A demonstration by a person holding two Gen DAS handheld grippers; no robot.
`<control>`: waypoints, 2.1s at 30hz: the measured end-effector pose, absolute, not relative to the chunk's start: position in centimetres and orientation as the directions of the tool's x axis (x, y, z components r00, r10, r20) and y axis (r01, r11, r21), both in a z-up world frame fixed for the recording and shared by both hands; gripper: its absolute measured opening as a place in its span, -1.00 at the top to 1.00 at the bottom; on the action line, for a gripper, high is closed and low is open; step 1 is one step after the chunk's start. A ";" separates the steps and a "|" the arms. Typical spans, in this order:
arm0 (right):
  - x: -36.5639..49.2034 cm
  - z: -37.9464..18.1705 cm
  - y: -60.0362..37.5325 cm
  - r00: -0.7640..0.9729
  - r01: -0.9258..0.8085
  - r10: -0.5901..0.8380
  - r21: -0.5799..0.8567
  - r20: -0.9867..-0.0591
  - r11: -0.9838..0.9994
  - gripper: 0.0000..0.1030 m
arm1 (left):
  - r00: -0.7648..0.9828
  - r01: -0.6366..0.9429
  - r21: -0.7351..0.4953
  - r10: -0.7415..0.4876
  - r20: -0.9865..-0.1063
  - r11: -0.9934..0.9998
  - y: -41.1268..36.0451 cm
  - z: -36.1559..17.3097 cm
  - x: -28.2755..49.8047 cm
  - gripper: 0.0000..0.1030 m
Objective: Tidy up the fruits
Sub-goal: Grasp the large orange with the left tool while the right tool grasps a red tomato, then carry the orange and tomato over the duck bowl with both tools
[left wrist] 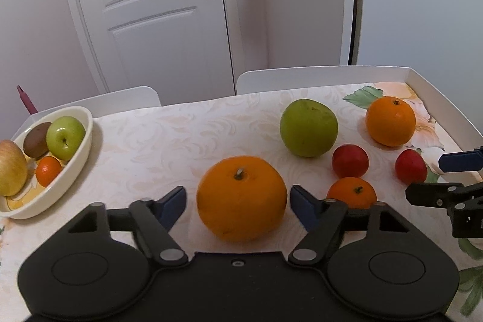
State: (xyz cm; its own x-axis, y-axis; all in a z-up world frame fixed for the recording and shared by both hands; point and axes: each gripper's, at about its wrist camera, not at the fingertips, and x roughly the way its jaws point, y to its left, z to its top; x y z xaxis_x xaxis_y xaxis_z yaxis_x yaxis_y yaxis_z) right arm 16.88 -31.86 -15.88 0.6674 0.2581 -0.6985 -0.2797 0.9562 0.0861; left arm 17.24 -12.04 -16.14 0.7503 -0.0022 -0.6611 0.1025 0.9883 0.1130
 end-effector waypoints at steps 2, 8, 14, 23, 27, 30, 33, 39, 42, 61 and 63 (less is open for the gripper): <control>17.0 -16.0 -31.8 0.667 -0.279 0.258 0.087 -0.699 0.956 -0.54 | 0.748 0.111 0.102 -0.015 -0.663 0.989 -12.0 -16.3 17.3 -0.32; 17.5 -16.2 -31.4 0.664 -0.283 0.262 0.089 -0.701 0.955 -0.44 | 0.752 0.119 0.105 -0.020 -0.658 0.987 -12.1 -16.3 17.1 -0.30; 17.9 -16.4 -30.9 0.664 -0.290 0.263 0.083 -0.700 0.954 -0.36 | 0.753 0.122 0.117 -0.015 -0.658 0.986 -12.1 -16.3 16.9 -0.29; 18.3 -16.4 -30.6 0.666 -0.291 0.256 0.073 -0.701 0.954 -0.12 | 0.751 0.117 0.129 -0.003 -0.660 0.985 -11.3 -16.2 16.2 -0.29; 18.3 -16.3 -30.4 0.668 -0.288 0.248 0.064 -0.702 0.956 0.12 | 0.748 0.105 0.120 0.001 -0.663 0.987 -10.7 -16.1 15.7 -0.29; 18.2 -16.1 -30.4 0.668 -0.282 0.246 0.067 -0.702 0.957 0.14 | 0.748 0.096 0.116 0.005 -0.663 0.989 -10.4 -15.9 15.4 -0.28; 17.9 -15.6 -30.3 0.675 -0.277 0.243 0.065 -0.697 0.959 0.14 | 0.753 0.086 0.107 0.006 -0.658 0.990 -10.0 -15.6 14.9 -0.28; 17.1 -13.8 -29.8 0.693 -0.273 0.243 0.064 -0.679 0.960 0.14 | 0.768 0.063 0.092 0.010 -0.640 0.994 -8.9 -14.0 13.7 -0.28; 16.6 -12.5 -29.2 0.702 -0.274 0.246 0.065 -0.669 0.959 0.14 | 0.780 0.059 0.090 0.010 -0.626 0.994 -8.3 -12.9 12.8 -0.28; 13.8 -5.9 -18.0 0.692 -0.329 0.323 0.117 -0.645 0.937 0.14 | 0.815 0.016 0.090 0.039 -0.578 0.996 1.8 -6.2 10.1 -0.28; 13.9 -5.5 -16.4 0.690 -0.335 0.331 0.121 -0.644 0.934 0.14 | 0.815 0.014 0.094 0.043 -0.578 0.995 3.2 -5.9 10.4 -0.28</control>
State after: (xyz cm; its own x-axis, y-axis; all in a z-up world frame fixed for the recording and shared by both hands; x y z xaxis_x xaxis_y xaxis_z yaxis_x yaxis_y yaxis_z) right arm 13.94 -16.42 -5.51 0.6903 0.3307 -0.6436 -0.3347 0.9345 0.1212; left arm 10.44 3.17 -5.95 0.8150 0.0433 -0.5778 0.0138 0.9955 0.0940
